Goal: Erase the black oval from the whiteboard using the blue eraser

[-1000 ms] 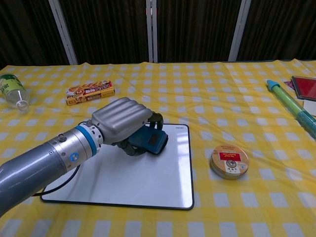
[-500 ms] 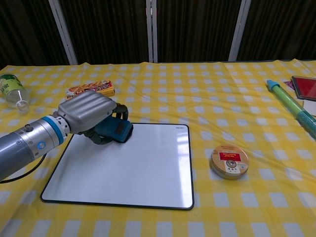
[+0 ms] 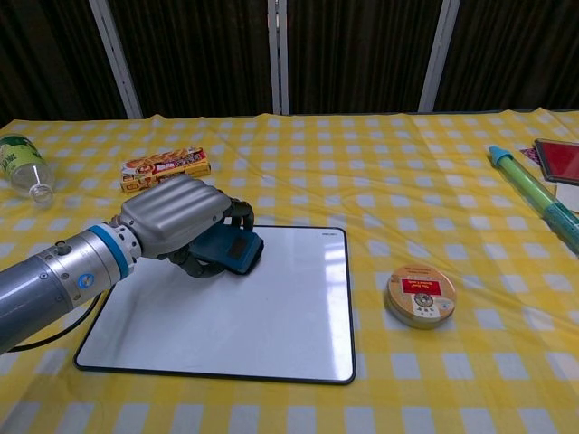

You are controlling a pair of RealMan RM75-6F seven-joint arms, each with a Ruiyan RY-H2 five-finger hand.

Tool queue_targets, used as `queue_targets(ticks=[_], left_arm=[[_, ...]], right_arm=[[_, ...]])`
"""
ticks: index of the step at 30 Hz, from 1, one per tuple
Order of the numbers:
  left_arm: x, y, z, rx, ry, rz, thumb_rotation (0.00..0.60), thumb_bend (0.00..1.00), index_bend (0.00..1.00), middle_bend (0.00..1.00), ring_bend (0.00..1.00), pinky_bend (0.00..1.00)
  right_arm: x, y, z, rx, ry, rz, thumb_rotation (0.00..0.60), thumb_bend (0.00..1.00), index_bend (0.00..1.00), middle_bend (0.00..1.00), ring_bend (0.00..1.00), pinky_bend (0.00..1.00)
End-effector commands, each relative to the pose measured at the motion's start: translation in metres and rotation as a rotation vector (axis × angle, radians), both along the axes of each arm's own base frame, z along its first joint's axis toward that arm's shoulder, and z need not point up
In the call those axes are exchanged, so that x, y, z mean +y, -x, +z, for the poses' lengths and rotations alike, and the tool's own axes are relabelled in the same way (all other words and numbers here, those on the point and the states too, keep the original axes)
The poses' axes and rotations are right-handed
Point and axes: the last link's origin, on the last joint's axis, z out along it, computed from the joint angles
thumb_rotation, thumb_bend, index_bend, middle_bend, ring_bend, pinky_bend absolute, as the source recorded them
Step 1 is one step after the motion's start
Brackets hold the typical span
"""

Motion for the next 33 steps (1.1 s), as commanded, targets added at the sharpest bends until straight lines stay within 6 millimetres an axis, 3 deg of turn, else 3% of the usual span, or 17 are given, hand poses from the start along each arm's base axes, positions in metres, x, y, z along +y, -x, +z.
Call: queue_targets(ticks=[1, 3, 6, 11, 18, 22, 25, 28, 30, 33], left_arm=[[-0.009, -0.011, -0.006, -0.022, 0.025, -0.018, 0.600, 0.61, 0.82, 0.63, 0.53, 0.63], [-0.013, -0.021, -0.003, -0.053, 0.017, -0.053, 0.600, 0.61, 0.82, 0.63, 0.53, 0.63], [-0.013, -0.029, 0.019, -0.132, -0.021, -0.074, 0.600, 0.61, 0.82, 0.63, 0.53, 0.63], [-0.010, -0.021, 0.054, -0.163, -0.076, -0.063, 0.600, 0.61, 0.82, 0.63, 0.53, 0.63], [-0.021, 0.025, 0.096, -0.077, -0.142, -0.019, 0.600, 0.61, 0.80, 0.62, 0.53, 0.62], [-0.034, 0.063, 0.115, -0.019, -0.156, 0.066, 0.600, 0.61, 0.74, 0.58, 0.50, 0.56], [-0.042, 0.082, 0.123, 0.029, -0.158, 0.103, 0.600, 0.59, 0.66, 0.49, 0.42, 0.50], [-0.049, 0.099, 0.129, 0.067, -0.149, 0.140, 0.600, 0.51, 0.54, 0.39, 0.32, 0.41], [-0.055, 0.113, 0.132, 0.086, -0.127, 0.190, 0.600, 0.40, 0.41, 0.27, 0.22, 0.31], [-0.060, 0.123, 0.135, 0.077, -0.105, 0.246, 0.600, 0.37, 0.35, 0.22, 0.17, 0.25]], right_arm=[[0.000, 0.000, 0.001, -0.003, 0.001, 0.002, 0.600, 0.06, 0.00, 0.00, 0.00, 0.00], [0.001, 0.000, 0.002, -0.006, 0.005, 0.002, 0.600, 0.06, 0.00, 0.00, 0.00, 0.00], [0.000, 0.001, 0.002, -0.003, 0.008, 0.001, 0.600, 0.06, 0.00, 0.00, 0.00, 0.00], [0.000, 0.000, 0.001, 0.005, 0.008, 0.000, 0.600, 0.06, 0.00, 0.00, 0.00, 0.00], [0.002, -0.003, -0.004, 0.026, 0.003, 0.008, 0.600, 0.06, 0.00, 0.00, 0.00, 0.00], [0.004, -0.005, -0.007, 0.042, 0.000, 0.013, 0.600, 0.06, 0.00, 0.00, 0.00, 0.00], [0.004, -0.006, -0.009, 0.049, -0.004, 0.013, 0.600, 0.06, 0.00, 0.00, 0.00, 0.00], [0.004, -0.007, -0.012, 0.057, -0.007, 0.014, 0.600, 0.06, 0.00, 0.00, 0.00, 0.00], [0.004, -0.008, -0.014, 0.066, -0.011, 0.016, 0.600, 0.06, 0.00, 0.00, 0.00, 0.00], [0.004, -0.009, -0.016, 0.073, -0.015, 0.018, 0.600, 0.06, 0.00, 0.00, 0.00, 0.00]])
